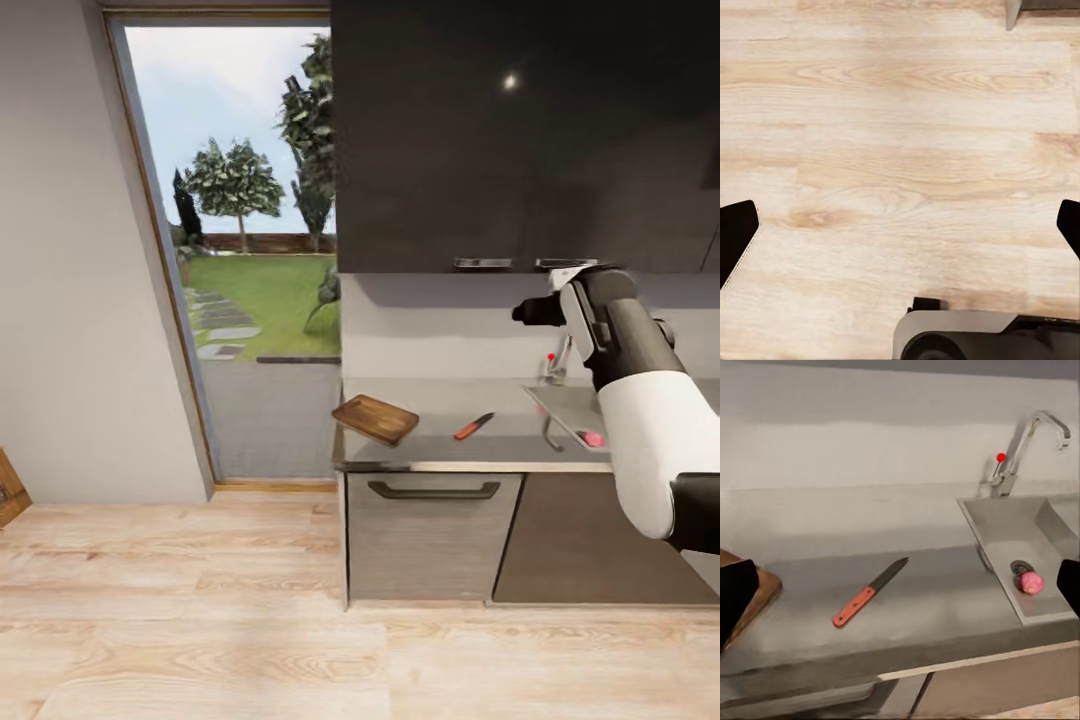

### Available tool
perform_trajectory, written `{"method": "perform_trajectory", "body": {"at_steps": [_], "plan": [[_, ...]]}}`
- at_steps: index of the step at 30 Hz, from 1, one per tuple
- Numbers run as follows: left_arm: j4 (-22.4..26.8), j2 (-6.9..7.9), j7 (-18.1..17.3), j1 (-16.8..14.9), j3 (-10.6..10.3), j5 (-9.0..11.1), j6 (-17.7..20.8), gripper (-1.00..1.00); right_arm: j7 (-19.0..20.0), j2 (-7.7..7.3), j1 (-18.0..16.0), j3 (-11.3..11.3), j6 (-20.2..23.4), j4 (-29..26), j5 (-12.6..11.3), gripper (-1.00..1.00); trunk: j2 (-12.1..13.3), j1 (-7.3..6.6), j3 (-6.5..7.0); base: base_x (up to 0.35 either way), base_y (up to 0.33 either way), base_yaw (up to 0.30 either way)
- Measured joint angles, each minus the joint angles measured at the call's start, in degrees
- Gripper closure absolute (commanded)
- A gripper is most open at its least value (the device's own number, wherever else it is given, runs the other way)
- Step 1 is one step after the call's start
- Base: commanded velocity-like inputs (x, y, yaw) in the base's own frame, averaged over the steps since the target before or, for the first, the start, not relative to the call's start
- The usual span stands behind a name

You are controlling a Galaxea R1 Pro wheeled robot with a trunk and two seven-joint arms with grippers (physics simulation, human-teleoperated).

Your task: In the kitchen, take the Vidalia onion out of the sink, dice it on the chopping board with the paring knife, put the diced onion into the bowl on the countertop, then place both the paring knife and the chopping board into the sink.

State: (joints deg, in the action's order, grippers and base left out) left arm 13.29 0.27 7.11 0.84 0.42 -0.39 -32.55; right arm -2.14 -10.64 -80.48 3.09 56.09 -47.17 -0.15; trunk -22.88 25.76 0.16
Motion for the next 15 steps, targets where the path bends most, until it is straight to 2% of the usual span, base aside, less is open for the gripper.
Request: {"method": "perform_trajectory", "body": {"at_steps": [4, 5, 7, 9, 11, 15], "plan": [[0.0, 0.12, 0.0, 0.0, 0.0, 0.0, 0.0, -1.00, 2.9, -0.02, 0.0, 0.3, 0.0, 2.2, 0.1, -1.00, 0.0, 0.00, 0.00, 0.004, 0.280, 0.000], [0.0, 0.22, 0.0, 0.0, 0.0, 0.0, 0.0, -1.00, 5.0, -0.06, 0.0, 2.8, 0.0, 3.8, 0.0, -1.00, 0.0, 0.00, 0.00, 0.001, 0.281, 0.000], [0.0, 0.24, 0.0, 0.0, 0.0, 0.0, 0.0, -1.00, 6.6, -0.18, 0.0, 5.3, -0.1, 4.6, 0.1, -1.00, 0.0, 0.00, 0.00, 0.001, 0.281, 0.000], [0.0, 0.26, 0.0, 0.0, 0.1, 0.0, 0.0, -1.00, 9.5, -0.43, 0.0, 9.1, -0.1, 5.4, 0.1, -1.00, 0.0, 0.00, 0.00, 0.011, 0.281, 0.000], [0.0, 0.26, 0.0, 0.0, 0.1, 0.0, 0.0, -1.00, 11.4, -0.57, 0.0, 10.3, -0.1, 5.7, 0.1, -1.00, 0.0, -0.01, 0.00, 0.063, 0.278, 0.000], [0.0, 0.27, 0.0, 0.0, 0.1, 0.0, 0.0, -1.00, 15.3, -0.77, 0.0, 11.5, -0.3, 6.6, 0.2, -1.00, 0.0, -0.02, 0.00, 0.166, 0.240, 0.000]]}}
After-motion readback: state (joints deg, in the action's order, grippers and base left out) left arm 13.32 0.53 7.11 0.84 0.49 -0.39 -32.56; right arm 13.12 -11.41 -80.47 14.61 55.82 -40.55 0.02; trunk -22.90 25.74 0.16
